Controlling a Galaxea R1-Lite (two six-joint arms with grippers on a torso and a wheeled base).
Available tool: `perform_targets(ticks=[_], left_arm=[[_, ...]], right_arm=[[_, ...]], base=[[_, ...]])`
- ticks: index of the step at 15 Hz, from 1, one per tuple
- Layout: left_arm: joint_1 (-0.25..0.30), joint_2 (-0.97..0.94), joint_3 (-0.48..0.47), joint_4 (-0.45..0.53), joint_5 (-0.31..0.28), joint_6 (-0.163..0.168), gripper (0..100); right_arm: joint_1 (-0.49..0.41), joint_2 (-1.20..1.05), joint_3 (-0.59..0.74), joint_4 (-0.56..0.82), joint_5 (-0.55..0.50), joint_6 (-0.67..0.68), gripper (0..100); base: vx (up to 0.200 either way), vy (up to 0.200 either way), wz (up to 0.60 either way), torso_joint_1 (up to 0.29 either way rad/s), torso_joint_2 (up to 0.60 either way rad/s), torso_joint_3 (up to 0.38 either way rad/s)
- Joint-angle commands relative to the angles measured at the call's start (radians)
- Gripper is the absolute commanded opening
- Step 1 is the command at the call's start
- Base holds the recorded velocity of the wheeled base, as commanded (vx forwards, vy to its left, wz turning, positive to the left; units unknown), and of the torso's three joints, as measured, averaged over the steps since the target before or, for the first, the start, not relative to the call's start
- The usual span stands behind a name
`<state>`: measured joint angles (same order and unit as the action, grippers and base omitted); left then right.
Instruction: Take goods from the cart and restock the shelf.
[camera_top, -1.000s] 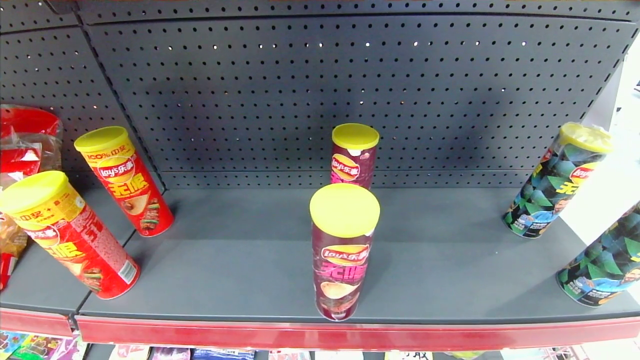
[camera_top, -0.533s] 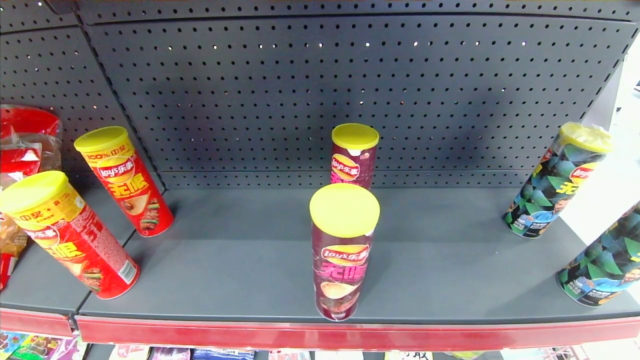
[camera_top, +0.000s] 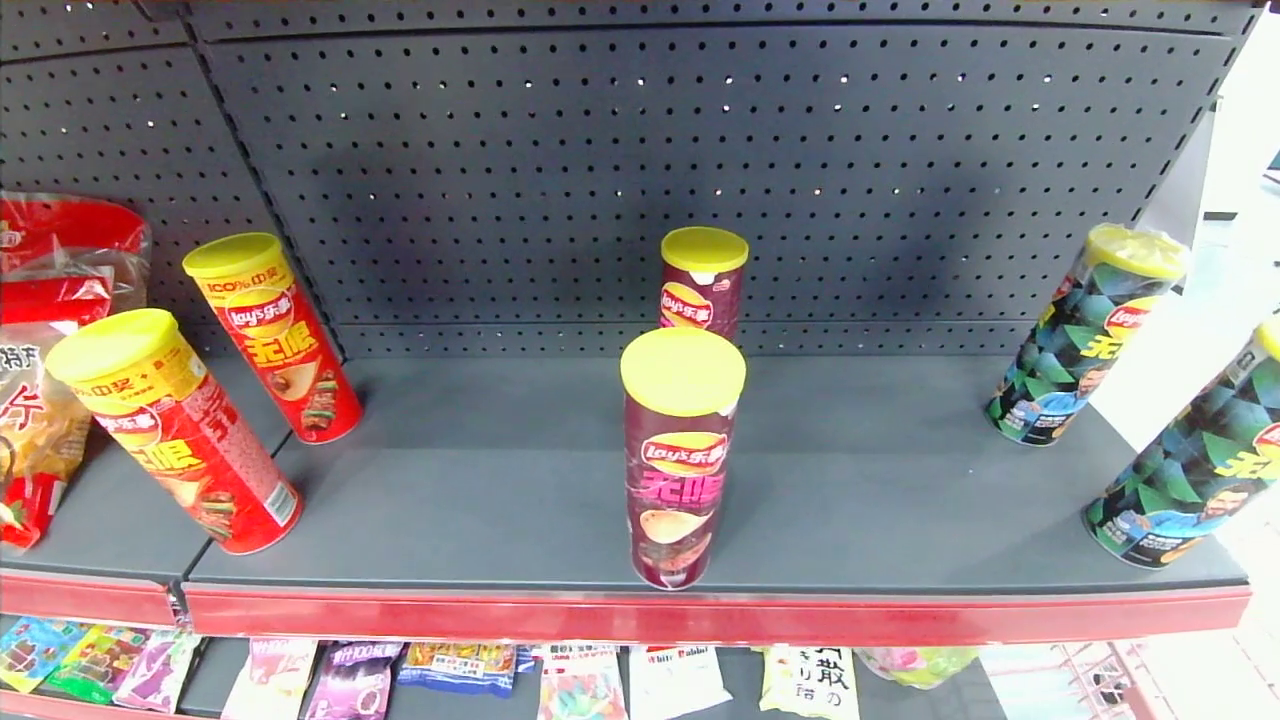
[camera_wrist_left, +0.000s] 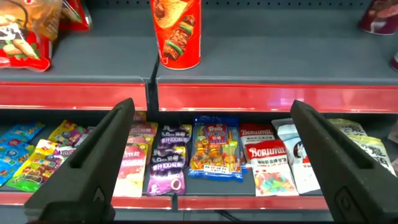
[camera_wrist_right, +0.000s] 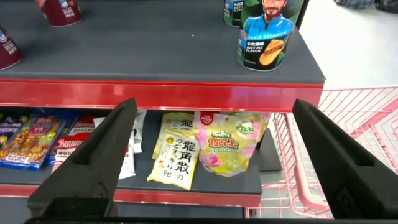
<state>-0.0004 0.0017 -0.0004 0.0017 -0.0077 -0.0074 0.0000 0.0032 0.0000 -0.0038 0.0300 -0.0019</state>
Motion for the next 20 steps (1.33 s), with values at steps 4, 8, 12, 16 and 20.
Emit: perform_targets(ticks=[4, 8, 12, 16, 20], left_arm=[[-0.001, 0.001, 0.0, 0.0, 0.0, 0.0, 100], [-0.001, 0.001, 0.0, 0.0, 0.0, 0.0, 100], [0.0, 0.001, 0.0, 0.0, 0.0, 0.0, 100], [0.0, 0.001, 0.0, 0.0, 0.0, 0.0, 100], [-0.001, 0.001, 0.0, 0.0, 0.0, 0.0, 100]], right_arm=[[0.0, -0.002, 0.0, -0.001, 0.002, -0.001, 100], [0.0, -0.002, 0.0, -0.001, 0.002, -0.001, 100], [0.0, -0.002, 0.0, -0.001, 0.002, -0.001, 100], [0.0, -0.002, 0.0, -0.001, 0.002, 0.003, 100], [0.0, -0.002, 0.0, -0.001, 0.002, 0.003, 100]], base=[[0.0, 0.0, 0.0, 0.0, 0.0, 0.0], [0.0, 0.0, 0.0, 0.0, 0.0, 0.0], [0.0, 0.0, 0.0, 0.0, 0.0, 0.0], [0.0, 0.0, 0.0, 0.0, 0.0, 0.0], [0.0, 0.0, 0.0, 0.0, 0.0, 0.0]])
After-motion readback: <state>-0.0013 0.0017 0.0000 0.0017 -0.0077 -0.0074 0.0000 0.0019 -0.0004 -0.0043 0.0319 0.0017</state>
